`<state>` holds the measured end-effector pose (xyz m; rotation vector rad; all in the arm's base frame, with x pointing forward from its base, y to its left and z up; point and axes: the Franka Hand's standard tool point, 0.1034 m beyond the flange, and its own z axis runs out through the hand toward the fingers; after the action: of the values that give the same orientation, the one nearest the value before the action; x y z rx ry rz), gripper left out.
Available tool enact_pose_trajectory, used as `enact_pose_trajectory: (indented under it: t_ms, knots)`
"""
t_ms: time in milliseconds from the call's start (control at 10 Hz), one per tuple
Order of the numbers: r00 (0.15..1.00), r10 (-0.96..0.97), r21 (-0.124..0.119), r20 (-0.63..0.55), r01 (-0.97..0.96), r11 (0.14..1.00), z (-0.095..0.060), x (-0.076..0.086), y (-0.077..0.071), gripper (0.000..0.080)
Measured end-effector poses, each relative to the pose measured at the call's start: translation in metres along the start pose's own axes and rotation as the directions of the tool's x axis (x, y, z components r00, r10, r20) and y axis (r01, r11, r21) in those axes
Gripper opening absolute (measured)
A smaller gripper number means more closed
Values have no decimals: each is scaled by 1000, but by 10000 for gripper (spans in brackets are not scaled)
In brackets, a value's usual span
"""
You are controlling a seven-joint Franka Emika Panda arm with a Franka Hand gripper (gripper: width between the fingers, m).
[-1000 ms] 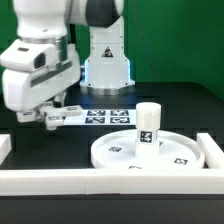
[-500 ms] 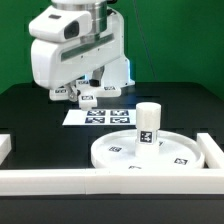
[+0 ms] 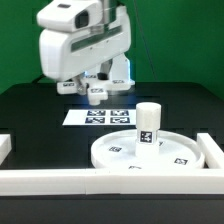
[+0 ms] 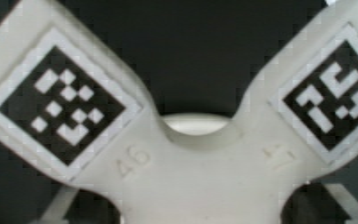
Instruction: Assemble round table
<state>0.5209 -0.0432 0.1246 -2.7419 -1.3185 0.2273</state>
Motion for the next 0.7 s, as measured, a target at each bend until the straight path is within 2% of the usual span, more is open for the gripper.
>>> enact_pose_trajectory:
  t_ms: [200, 300, 600, 700]
  knots:
    - [1000, 5, -28, -27, -5, 1000, -21, 41, -6, 448]
    - [999, -13, -37, -34, 11, 999, -26, 53, -9, 448]
    - [999, -8, -32, -31, 7, 999, -23, 49, -8, 448]
    - [999, -3, -22, -39, 3, 1000, -23, 52, -10, 448]
